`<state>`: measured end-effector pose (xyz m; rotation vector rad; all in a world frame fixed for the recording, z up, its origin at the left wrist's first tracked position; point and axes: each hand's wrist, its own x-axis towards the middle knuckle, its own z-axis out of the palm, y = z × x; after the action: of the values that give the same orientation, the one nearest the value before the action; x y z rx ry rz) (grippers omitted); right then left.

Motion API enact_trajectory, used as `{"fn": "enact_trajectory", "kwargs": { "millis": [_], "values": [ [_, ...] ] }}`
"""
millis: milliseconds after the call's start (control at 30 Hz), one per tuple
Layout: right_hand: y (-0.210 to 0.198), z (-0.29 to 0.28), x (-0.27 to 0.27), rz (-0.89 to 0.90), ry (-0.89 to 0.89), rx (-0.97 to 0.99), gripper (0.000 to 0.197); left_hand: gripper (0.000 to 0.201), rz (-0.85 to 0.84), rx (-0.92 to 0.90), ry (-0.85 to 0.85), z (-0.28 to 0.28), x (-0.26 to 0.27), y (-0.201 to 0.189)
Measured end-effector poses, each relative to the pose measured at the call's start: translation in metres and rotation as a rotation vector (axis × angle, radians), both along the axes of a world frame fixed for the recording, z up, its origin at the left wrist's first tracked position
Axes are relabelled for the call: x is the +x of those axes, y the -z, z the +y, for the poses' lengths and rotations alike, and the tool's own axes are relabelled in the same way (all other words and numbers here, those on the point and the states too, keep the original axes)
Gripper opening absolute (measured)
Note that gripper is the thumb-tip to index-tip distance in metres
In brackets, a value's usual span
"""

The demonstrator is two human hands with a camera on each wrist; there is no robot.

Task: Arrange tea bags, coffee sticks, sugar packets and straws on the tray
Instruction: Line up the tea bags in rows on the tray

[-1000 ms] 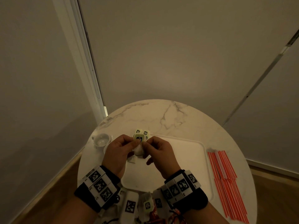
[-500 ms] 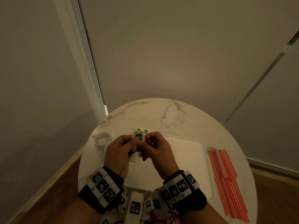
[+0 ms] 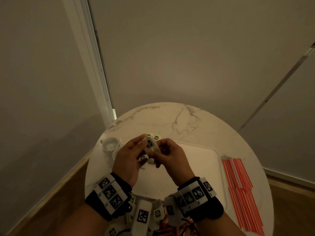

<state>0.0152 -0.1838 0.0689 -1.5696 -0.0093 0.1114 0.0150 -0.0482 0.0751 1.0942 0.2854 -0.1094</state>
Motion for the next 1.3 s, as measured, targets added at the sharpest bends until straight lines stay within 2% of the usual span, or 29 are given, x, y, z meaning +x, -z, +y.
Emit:
{"fn": "enact_trajectory", "kwargs": {
  "millis": [133, 300, 467, 700, 867, 1000, 1067, 1133, 1200, 1300],
  "values": [
    [-0.001, -0.003, -0.001, -0.069, 0.07, 0.003, 0.037, 0.015, 0.006, 0.025, -0.042, -0.001, 0.005, -0.006],
    [0.006, 0.002, -0.002, -0.383, 0.22, -0.402, 0.019, 0.023, -0.002, -0.015, -0.022, -0.006, 0.009, -0.011],
    [0.012, 0.004, 0.002, -0.434, 0.276, -0.514, 0.011, 0.026, 0.015, -0.059, -0.025, -0.009, 0.008, -0.01],
    [0.02, 0.01, 0.001, -0.479, 0.336, -0.603, 0.01, 0.016, 0.021, -0.06, -0.111, -0.012, 0.007, -0.006],
    [0.027, 0.012, -0.003, -0.426, 0.368, -0.537, 0.013, 0.013, 0.028, -0.083, -0.118, -0.013, 0.009, -0.005],
    [0.036, 0.007, -0.004, -0.146, 0.188, -0.513, 0.029, 0.015, 0.013, -0.082, -0.131, -0.006, 0.013, -0.007],
    [0.037, 0.002, -0.004, -0.041, 0.173, -0.404, 0.023, 0.018, 0.019, -0.069, -0.136, 0.0, 0.015, -0.007],
    [0.032, -0.003, -0.002, 0.02, 0.192, -0.179, 0.007, 0.021, 0.03, -0.047, -0.148, 0.005, 0.016, -0.004],
    [0.024, -0.004, 0.0, 0.049, 0.143, 0.056, 0.014, 0.021, 0.038, -0.017, -0.142, 0.007, 0.015, -0.002],
    [0.018, 0.0, 0.003, 0.033, 0.049, 0.131, 0.021, 0.015, 0.053, 0.025, -0.111, 0.005, 0.013, 0.0]
  ]
}}
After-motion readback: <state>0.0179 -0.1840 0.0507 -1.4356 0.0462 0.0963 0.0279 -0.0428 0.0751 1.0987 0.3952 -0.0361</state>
